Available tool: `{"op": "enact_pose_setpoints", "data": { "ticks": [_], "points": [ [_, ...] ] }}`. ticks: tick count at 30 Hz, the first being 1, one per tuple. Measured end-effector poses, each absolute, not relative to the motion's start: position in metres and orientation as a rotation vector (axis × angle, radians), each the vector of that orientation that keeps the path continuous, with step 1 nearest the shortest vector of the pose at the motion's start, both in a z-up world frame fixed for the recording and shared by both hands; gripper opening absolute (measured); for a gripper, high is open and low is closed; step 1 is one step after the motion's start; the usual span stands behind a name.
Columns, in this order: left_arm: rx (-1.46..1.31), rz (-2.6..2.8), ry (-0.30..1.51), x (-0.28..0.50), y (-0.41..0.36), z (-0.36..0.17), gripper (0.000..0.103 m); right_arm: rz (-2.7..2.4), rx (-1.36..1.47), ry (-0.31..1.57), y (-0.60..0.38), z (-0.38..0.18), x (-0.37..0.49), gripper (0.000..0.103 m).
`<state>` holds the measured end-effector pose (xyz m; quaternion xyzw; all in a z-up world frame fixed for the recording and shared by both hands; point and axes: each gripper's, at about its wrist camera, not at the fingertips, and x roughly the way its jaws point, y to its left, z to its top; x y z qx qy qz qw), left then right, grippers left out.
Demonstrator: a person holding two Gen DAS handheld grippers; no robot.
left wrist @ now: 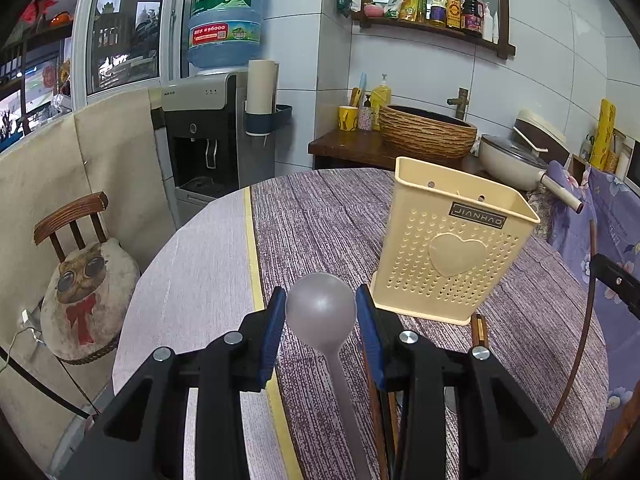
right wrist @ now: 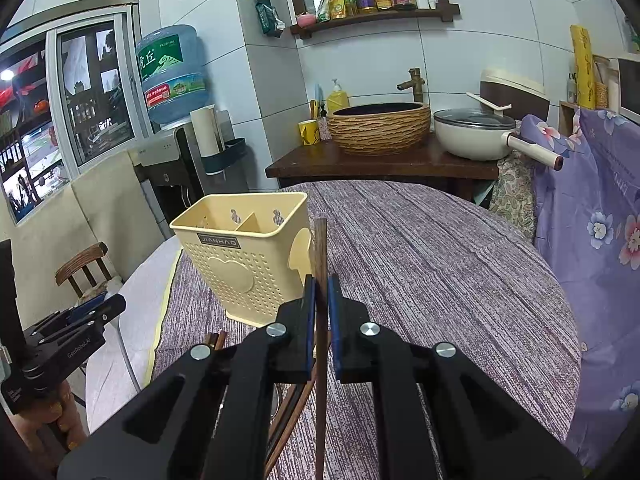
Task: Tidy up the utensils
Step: 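Lift the white spoon with the left gripper while the right gripper lifts the chopstick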
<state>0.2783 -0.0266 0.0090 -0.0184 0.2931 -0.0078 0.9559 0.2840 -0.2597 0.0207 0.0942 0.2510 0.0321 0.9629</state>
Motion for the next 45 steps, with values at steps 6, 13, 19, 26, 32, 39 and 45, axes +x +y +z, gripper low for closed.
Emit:
{"op": "enact_pose_setpoints", "data": {
  "ticks": [6, 13, 19, 26, 32, 39, 45],
  "points": [
    [-0.042, -0.007, 0.57, 0.276, -0.025, 0.014, 0.036, 0.06, 0.198, 0.493, -0.261, 0.025, 0.283, 0.008],
    [-0.056, -0.005, 0.557, 0.275, -0.024, 0.015, 0.036, 0.055, 0.193, 0.474, -0.261, 0.028, 0.278, 0.008],
    [-0.065, -0.006, 0.544, 0.274, -0.024, 0.018, 0.036, 0.054, 0.191, 0.462, -0.261, 0.033, 0.276, 0.008],
    [-0.075, -0.014, 0.535, 0.272, -0.023, 0.023, 0.036, 0.053, 0.161, 0.435, -0.261, 0.037, 0.27, 0.008],
    [-0.086, -0.03, 0.519, 0.272, -0.024, 0.027, 0.036, 0.058, 0.144, 0.428, -0.264, 0.043, 0.268, 0.007],
    [-0.092, -0.051, 0.517, 0.272, -0.028, 0.032, 0.036, 0.074, 0.147, 0.421, -0.266, 0.05, 0.265, 0.007],
    [-0.096, -0.075, 0.505, 0.274, -0.031, 0.044, 0.036, 0.087, 0.163, 0.416, -0.27, 0.059, 0.266, 0.007]
  ]
}}
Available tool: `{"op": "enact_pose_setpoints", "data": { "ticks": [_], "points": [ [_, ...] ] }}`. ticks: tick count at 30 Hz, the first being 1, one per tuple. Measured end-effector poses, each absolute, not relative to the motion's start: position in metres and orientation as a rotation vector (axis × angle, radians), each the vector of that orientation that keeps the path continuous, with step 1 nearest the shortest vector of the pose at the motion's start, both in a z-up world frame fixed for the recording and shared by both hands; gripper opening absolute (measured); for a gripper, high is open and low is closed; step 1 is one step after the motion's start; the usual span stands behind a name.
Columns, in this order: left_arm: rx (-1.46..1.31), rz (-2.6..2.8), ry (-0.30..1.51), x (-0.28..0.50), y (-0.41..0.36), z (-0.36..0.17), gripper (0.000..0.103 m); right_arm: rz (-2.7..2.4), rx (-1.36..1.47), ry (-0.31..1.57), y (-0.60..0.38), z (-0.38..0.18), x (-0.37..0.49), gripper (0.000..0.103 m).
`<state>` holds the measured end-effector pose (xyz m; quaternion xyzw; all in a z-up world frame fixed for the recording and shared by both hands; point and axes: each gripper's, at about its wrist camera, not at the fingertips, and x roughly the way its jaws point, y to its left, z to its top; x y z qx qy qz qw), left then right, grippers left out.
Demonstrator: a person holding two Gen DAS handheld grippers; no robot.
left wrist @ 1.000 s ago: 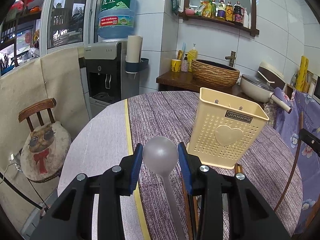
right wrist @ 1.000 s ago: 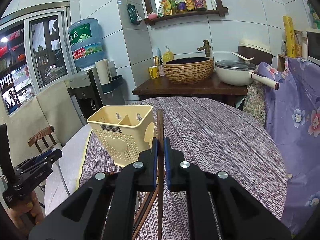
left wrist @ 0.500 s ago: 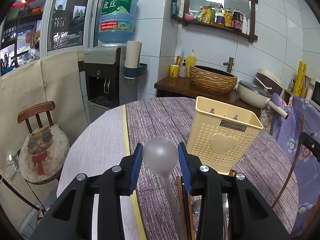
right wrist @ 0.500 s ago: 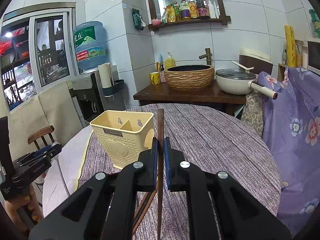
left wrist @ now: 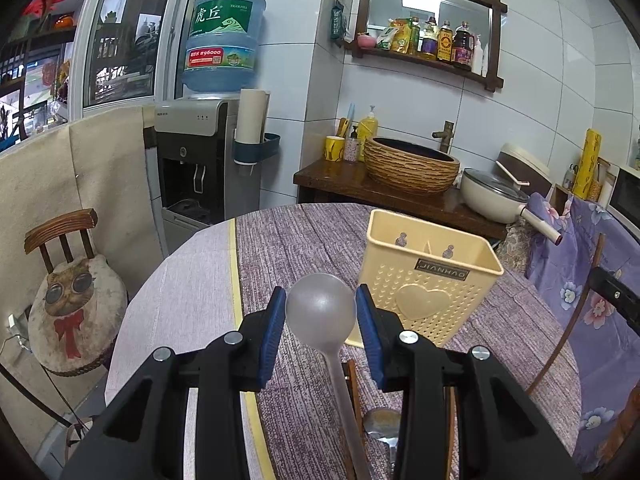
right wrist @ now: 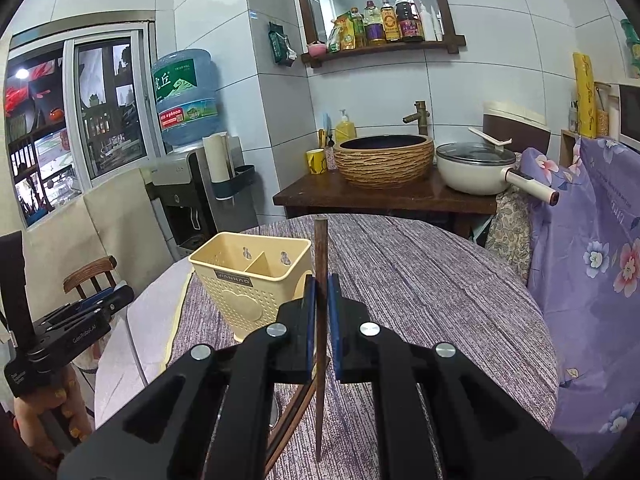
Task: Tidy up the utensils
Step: 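Drop the spoon into the cream holder with the left gripper while the right gripper inserts the chopstick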
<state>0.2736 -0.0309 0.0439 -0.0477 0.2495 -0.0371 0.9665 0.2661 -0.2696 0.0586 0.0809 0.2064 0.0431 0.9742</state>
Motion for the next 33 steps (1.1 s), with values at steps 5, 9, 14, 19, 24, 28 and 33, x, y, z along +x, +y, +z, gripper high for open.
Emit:
{"op": "enact_pose_setpoints", "data": {
  "ticks": [5, 9, 14, 19, 24, 28, 33],
  "points": [
    [-0.113, -0.098, 0.485, 0.279, -0.033, 0.063, 0.036, 0.096, 0.156, 0.393, -0.27, 0.075, 0.268, 0.007],
    [-0.116, -0.133, 0.469, 0.292, -0.042, 0.085, 0.036, 0.113, 0.154, 0.37, -0.268, 0.102, 0.276, 0.007],
    [-0.093, -0.153, 0.412, 0.316, -0.054, 0.122, 0.036, 0.129, 0.187, 0.323, -0.27, 0.157, 0.298, 0.007],
    [-0.085, -0.143, 0.326, 0.339, -0.063, 0.169, 0.036, 0.128, 0.208, 0.245, -0.269, 0.217, 0.32, 0.007],
    [-0.068, -0.092, 0.28, 0.373, -0.078, 0.18, 0.036, 0.128, 0.223, 0.21, -0.258, 0.225, 0.344, 0.007],
    [-0.046, -0.051, 0.294, 0.394, -0.087, 0.155, 0.036, 0.115, 0.209, 0.234, -0.248, 0.195, 0.363, 0.007],
    [-0.072, -0.028, 0.315, 0.405, -0.082, 0.119, 0.036, 0.103, 0.19, 0.264, -0.24, 0.151, 0.374, 0.007]
  ]
}}
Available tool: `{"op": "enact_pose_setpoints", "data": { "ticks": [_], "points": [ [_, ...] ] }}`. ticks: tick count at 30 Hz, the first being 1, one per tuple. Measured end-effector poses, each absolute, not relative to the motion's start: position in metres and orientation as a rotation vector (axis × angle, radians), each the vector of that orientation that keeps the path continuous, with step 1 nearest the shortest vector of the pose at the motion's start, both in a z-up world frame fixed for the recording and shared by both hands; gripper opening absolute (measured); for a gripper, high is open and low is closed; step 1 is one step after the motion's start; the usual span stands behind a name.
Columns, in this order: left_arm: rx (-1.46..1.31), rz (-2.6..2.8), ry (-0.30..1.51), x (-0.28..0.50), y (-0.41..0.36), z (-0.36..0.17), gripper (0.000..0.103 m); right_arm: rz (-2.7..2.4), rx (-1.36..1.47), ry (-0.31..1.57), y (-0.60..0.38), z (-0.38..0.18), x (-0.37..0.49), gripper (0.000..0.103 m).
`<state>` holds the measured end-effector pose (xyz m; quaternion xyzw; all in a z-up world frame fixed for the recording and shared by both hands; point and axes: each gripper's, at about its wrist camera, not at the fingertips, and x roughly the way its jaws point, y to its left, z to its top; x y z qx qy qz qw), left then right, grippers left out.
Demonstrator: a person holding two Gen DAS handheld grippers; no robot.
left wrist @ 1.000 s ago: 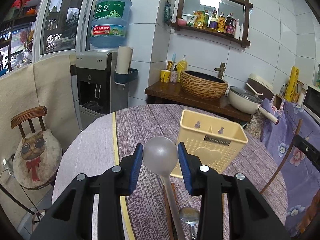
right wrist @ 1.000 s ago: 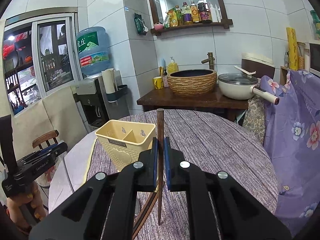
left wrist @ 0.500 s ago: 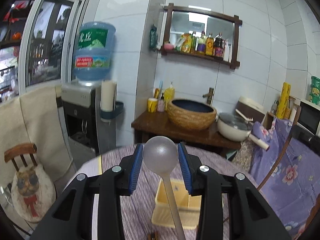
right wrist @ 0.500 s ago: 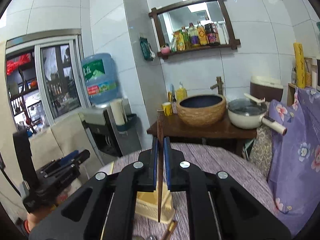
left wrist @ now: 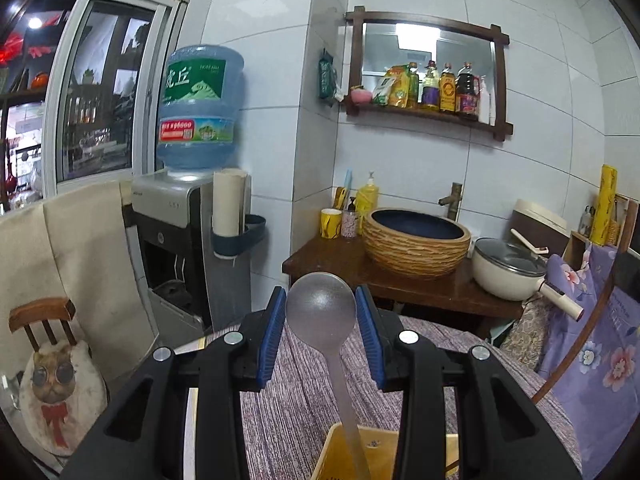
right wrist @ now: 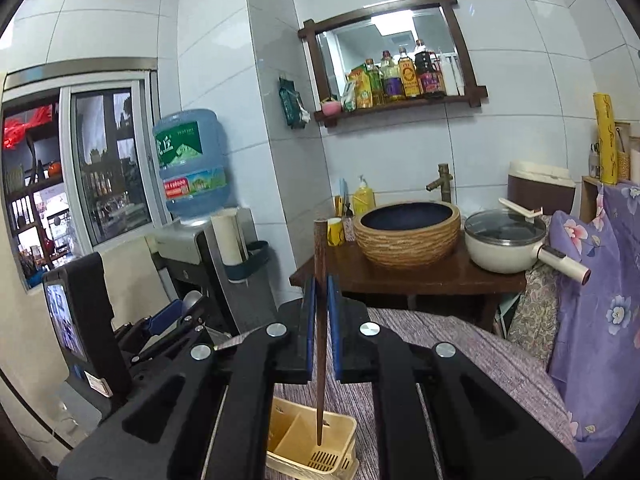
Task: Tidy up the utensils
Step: 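Drop the spoon into the cream holder with the left gripper while the right gripper inserts the chopstick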
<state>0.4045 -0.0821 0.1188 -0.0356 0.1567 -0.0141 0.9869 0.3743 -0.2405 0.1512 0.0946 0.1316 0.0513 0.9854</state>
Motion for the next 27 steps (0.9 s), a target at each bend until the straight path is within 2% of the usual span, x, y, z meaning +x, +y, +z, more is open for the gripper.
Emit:
{"op": "enact_pose_setpoints", "data": {
  "ticks": [11, 27],
  "points": [
    [-0.058, -0.069, 0.384, 0.4, -0.087, 0.071, 0.036, 0.096, 0.194, 0.358, -0.238, 0.098, 0.387, 0.008],
    [0.007, -0.074, 0.448, 0.401, -0.099, 0.046, 0.037, 0.076, 0.231, 0.38, -0.246, 0.085, 0.393, 0.008]
  ]
}}
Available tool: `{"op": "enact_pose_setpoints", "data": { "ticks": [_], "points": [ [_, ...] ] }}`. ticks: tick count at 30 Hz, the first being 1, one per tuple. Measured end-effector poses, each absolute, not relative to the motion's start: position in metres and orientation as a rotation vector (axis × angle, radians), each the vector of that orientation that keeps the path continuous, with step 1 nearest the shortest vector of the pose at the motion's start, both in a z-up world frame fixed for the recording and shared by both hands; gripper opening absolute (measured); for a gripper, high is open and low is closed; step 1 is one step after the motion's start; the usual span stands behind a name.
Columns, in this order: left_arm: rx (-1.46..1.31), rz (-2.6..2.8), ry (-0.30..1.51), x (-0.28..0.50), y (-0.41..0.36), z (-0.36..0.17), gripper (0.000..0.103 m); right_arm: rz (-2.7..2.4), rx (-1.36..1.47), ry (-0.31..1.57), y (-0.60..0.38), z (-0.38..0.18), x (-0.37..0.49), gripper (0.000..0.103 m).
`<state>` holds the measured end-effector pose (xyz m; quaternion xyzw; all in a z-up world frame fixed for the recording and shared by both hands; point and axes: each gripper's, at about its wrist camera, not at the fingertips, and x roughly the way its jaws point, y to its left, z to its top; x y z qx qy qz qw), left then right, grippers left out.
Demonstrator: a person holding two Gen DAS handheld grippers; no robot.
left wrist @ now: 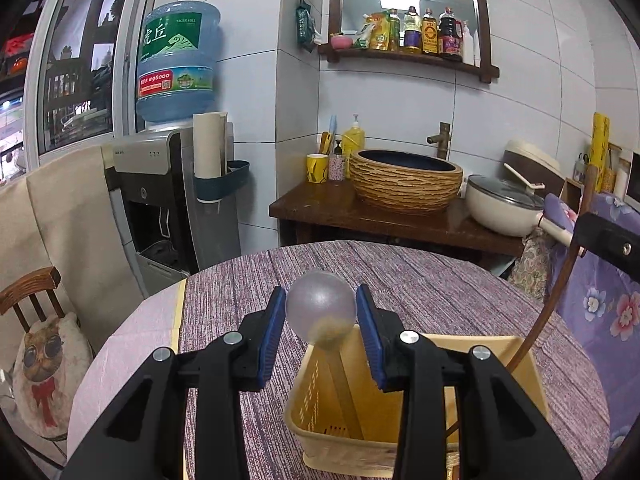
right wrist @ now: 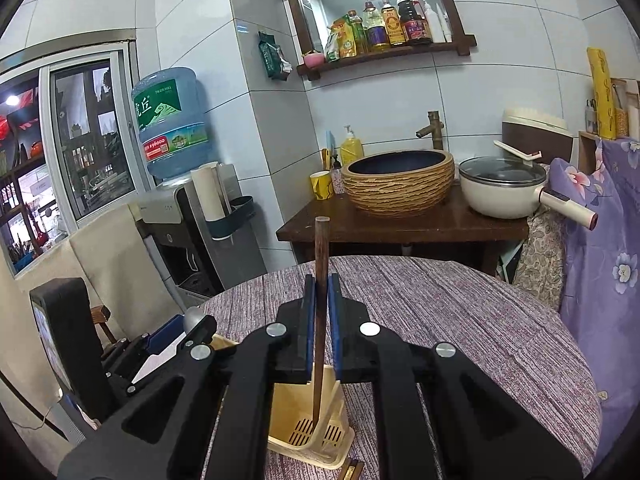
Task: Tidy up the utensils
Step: 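Drop the spoon into the cream holder with the left gripper while the right gripper inserts the chopstick, then move both grippers back down to the remaining chopsticks and spoons on the table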
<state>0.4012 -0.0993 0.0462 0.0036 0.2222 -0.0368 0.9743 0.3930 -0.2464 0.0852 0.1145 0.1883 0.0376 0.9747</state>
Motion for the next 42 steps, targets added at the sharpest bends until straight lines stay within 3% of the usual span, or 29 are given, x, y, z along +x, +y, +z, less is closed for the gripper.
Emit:
{"op": "enact_pose_setpoints", "data": {
  "ticks": [4, 5, 7, 15, 21, 29, 34, 36, 42],
  "points": [
    [0.001, -0.085, 0.45, 0.399, -0.098, 0.048, 0.041, 0.079, 0.238, 0.397, -0.25, 0.082, 0.393, 0.009],
    [-0.001, -0.088, 0.447, 0.397, -0.098, 0.049, 0.047, 0.084, 0.236, 0.403, -0.251, 0.081, 0.394, 0.015],
    [-0.006, -0.085, 0.429, 0.392, -0.097, 0.051, 0.06, 0.087, 0.238, 0.399, -0.251, 0.08, 0.391, 0.041],
    [-0.007, -0.041, 0.418, 0.35, -0.078, 0.057, 0.098, 0.078, 0.268, 0.375, -0.262, 0.077, 0.358, 0.061],
    [0.054, -0.069, 0.579, 0.307, -0.056, 0.033, 0.098, 0.066, 0.179, 0.489, -0.259, 0.047, 0.319, 0.068],
    [0.113, -0.036, 0.71, 0.264, -0.037, -0.026, 0.096, 0.045, 0.113, 0.762, -0.244, -0.04, 0.299, 0.067],
    [0.086, -0.068, 0.777, 0.257, -0.035, -0.05, 0.069, 0.054, 0.168, 0.843, -0.243, -0.072, 0.296, 0.053],
    [0.049, -0.08, 0.809, 0.258, -0.032, -0.058, 0.062, 0.063, 0.177, 0.867, -0.24, -0.081, 0.297, 0.049],
    [0.026, -0.107, 0.836, 0.258, -0.039, -0.066, 0.054, 0.066, 0.171, 0.904, -0.229, -0.092, 0.3, 0.041]
  ]
}}
